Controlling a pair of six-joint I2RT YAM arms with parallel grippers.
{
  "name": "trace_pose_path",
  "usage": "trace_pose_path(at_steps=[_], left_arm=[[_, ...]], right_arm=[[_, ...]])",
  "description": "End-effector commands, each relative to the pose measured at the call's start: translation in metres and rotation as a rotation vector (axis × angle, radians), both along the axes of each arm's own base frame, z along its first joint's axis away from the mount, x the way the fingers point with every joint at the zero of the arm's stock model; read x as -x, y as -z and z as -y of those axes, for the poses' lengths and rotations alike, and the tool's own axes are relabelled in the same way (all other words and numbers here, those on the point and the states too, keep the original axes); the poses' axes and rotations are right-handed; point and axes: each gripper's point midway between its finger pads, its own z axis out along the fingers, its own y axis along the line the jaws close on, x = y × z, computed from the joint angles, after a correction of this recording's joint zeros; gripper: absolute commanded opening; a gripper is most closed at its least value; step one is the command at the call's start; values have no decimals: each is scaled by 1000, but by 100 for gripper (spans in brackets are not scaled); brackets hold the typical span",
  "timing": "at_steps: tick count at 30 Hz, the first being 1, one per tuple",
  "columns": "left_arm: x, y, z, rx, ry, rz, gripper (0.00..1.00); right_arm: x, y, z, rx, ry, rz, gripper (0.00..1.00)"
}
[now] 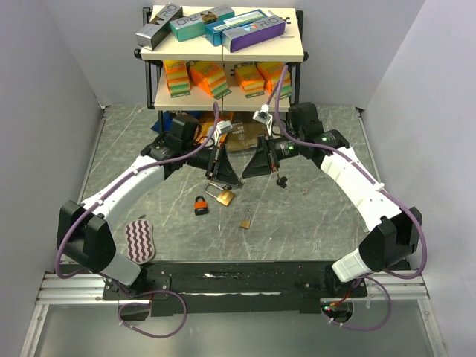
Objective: Unlock with the key
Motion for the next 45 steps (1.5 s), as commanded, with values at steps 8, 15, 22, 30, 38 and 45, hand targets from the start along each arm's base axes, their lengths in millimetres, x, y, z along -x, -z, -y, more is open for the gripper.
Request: trace_pose_path(at_steps=[8,15,22,30,38,45], left_arm=[[11,-25,0,69,43,79,1],[15,-24,-1,66,47,70,1],[18,-23,-3,67,44,67,1],[21,-22,-5,64,44,63,1],[22,-24,-4,73,52,69,1],[18,-23,-3,68,33,79,1]], right_arm=[[8,10,-4,1,-57,-9,27],[7,9,-2,10,-32,26,36],[0,5,1,-3,41,74,45],[-2,2,0,-14,51,85,46],[-3,12,-1,7,47,67,46],[3,8,-3,-6,16,63,26]])
